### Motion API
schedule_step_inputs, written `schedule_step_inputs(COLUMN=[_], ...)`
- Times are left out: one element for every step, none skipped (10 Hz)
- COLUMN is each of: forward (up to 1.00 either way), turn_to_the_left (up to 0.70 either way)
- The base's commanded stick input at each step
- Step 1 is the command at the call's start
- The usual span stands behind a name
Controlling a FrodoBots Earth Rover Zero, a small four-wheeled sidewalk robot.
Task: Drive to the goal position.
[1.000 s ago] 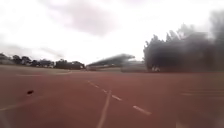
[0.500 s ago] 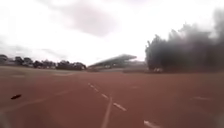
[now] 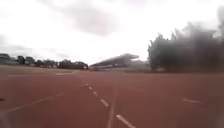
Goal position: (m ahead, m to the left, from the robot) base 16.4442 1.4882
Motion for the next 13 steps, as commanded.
schedule_step_inputs(forward=[1.0,1.0,1.0,1.0,1.0,1.0,1.0,1.0,1.0,1.0,1.0,1.0,1.0], turn_to_the_left=[-0.06,-0.17,-0.34,-0.4,-0.4,-0.4,-0.34,-0.22,-0.1,0.0,0.0,-0.13,-0.37])
